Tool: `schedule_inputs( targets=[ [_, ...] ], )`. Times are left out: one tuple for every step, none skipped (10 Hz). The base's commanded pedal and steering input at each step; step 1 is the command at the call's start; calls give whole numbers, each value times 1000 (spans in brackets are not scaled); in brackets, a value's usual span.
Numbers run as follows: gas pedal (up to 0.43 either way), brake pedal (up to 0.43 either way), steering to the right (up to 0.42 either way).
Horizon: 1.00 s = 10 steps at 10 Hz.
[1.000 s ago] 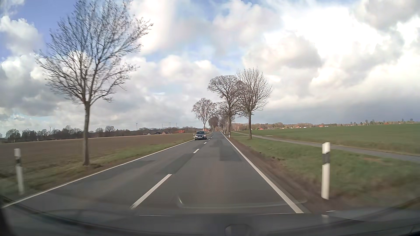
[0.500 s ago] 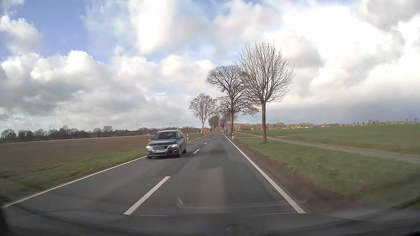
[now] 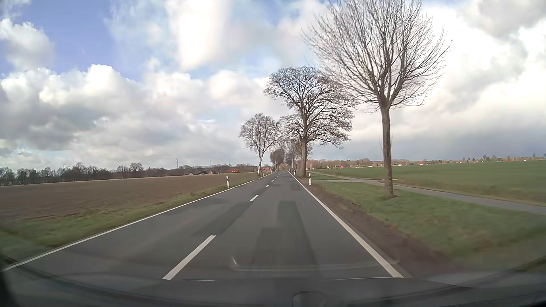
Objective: Follow the waypoints while adhering to traffic rules and regulations
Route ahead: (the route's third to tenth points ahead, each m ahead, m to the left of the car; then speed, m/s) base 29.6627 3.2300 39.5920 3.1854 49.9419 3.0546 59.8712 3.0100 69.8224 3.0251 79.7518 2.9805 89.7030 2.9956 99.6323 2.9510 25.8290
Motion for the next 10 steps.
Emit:
schedule_inputs(
  targets=[
    [339, 0, -2],
    [339, 0, -1],
    [339, 0, -1],
    [339, 0, -2],
    [339, 0, -2],
    [339, 0, -1],
    [339, 0, -1],
    [339, 0, -1],
    [339, 0, -1],
    [339, 0, -2]
  ],
)
